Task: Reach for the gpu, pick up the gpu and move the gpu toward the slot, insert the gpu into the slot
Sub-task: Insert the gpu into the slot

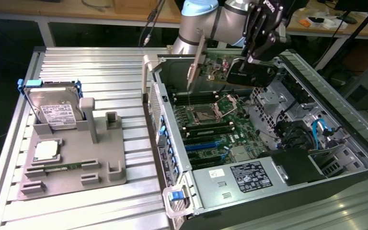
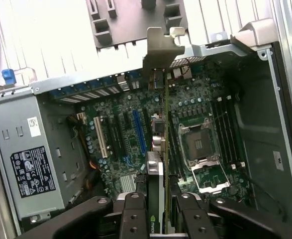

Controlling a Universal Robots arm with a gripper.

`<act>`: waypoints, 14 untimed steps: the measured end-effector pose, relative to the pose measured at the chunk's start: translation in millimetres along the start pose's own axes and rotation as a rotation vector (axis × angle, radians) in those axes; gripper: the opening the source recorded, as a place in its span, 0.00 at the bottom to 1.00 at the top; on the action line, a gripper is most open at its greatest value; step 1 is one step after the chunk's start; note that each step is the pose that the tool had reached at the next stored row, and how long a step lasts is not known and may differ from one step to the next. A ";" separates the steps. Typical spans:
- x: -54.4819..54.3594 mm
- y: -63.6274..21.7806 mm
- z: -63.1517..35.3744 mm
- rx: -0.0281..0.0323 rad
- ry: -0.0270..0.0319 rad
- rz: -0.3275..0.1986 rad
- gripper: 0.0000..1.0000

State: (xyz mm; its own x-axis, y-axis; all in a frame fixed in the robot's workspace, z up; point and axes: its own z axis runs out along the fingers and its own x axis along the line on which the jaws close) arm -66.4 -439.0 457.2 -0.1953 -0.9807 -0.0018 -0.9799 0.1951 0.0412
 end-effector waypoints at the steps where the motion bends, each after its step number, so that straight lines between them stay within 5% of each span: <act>1: 0.0 0.0 0.4 0.0000 0.0009 -0.020 0.27; 14: -0.5 -2.3 4.4 -0.0005 0.0109 -0.260 0.27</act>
State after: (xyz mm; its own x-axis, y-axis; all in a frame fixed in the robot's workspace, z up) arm -64.3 -439.0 452.7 0.0632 -0.9980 -0.0016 -0.9971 -0.0632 0.0413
